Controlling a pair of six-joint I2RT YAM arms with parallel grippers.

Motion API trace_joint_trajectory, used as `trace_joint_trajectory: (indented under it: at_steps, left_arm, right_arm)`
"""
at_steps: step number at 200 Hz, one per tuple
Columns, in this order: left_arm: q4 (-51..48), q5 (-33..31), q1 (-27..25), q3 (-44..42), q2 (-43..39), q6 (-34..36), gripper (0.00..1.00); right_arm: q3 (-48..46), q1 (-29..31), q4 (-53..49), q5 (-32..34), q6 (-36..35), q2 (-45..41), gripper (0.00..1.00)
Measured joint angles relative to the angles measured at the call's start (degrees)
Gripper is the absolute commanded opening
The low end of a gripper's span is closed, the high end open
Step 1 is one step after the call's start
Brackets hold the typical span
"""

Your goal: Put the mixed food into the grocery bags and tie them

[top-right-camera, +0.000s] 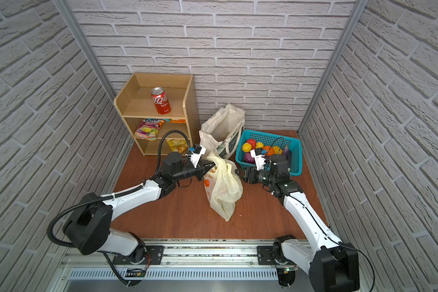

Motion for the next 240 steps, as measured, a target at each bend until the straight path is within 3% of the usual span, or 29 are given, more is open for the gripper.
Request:
trace_joint_trajectory:
  at_steps: [130, 182, 203, 215, 240]
  left_arm:
    - [-0.07, -0.02, -1.07, 0.17, 1.09, 0.76, 0.0]
    - [-0.09, 0.04, -1.44, 0.39, 1.46, 0.94, 0.0]
    - [-0.07, 0.09, -1.57, 0.39, 1.75, 0.92, 0.0]
    - [-0.04, 0.11, -1.66, 0.39, 1.95, 0.92, 0.0]
    - [-0.04, 0.13, -1.7, 0.39, 2.05, 0.9, 0.0]
  right_arm:
    - [0.52, 7.54, -0.04, -1.25, -0.44, 2.05, 0.61]
    - [3.32, 7.76, 0.39, -0.04, -0.48, 5.62, 0.48]
    - [4.87, 7.76, 0.35, 0.2, -1.03, 6.27, 0.29]
    - [5.66, 7.76, 0.35, 0.33, -1.44, 6.54, 0.07]
    - [6.27, 7.76, 0.28, 0.55, -1.88, 6.73, 0.06]
